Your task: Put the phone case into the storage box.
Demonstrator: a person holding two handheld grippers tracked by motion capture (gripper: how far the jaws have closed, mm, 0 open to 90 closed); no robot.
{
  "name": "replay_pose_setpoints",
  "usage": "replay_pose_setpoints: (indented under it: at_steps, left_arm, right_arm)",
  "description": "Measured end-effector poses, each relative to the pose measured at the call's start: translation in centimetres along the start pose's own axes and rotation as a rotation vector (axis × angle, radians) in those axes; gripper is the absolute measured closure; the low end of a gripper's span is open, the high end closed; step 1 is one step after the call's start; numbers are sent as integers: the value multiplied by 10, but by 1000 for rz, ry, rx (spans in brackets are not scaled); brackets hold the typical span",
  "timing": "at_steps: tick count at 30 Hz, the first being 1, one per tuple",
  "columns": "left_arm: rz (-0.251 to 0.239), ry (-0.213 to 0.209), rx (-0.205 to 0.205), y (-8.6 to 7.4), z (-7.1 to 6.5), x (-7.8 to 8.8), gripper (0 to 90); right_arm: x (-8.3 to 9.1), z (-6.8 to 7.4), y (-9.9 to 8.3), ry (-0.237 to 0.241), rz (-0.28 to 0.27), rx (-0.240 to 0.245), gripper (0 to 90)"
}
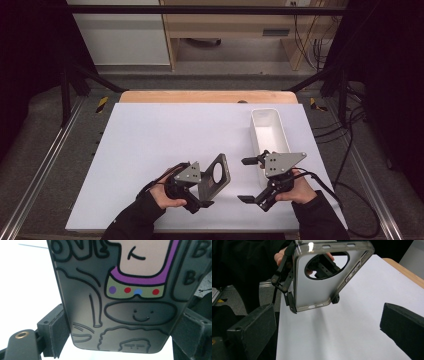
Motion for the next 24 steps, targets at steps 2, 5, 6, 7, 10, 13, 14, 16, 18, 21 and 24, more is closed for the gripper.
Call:
replay_pose_setpoints:
  at_steps: [2, 5, 6, 7, 10, 13, 14, 16, 18, 21, 24]
  left_arm:
    - [-4, -7, -2, 0, -1, -1, 115]
    - [-10, -14, -3, 1, -2, -3, 116]
    - [-10, -19, -2, 1, -2, -4, 116]
    - [-6, -18, -7, 0, -2, -4, 116]
    - [-9, -18, -16, 1, -3, -6, 116]
    - [-19, -25, -26, 3, -4, -6, 116]
    - [-21, -27, -27, 3, -4, -6, 116]
    - [-28, -29, -32, 5, -4, -6, 116]
    - [-27, -29, -37, 5, -4, -6, 116]
    - [-26, -38, -45, 6, -6, -8, 116]
    - [-19, -47, -51, 7, -7, -10, 116]
  right_arm:
    - [-1, 1, 0, 4, -2, -1, 11]
    - [-4, 2, 0, 9, 0, -4, 12]
    - [-4, 2, 0, 13, 1, -3, 12]
    - [-5, 3, 1, 13, 4, 0, 12]
    - [-8, 5, 3, 26, 4, 3, 13]
    - [-10, 6, 4, 40, 3, -1, 14]
    - [-10, 6, 5, 41, 3, -1, 15]
    - [-12, 7, 5, 47, 5, 0, 16]
    - [-13, 8, 5, 50, 7, 1, 16]
    - [-14, 9, 6, 57, 8, 3, 17]
    - [-16, 10, 7, 62, 10, 9, 20]
Point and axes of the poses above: each handheld gripper's, and its own axes: x roughly backward along the jaws, y roughly out of its top, z roughly to its left, the point moved 9 cm from there along -x, roughly forward along the jaws, and after that the axes turned 14 degrees about -y, right-handed, at the moved point
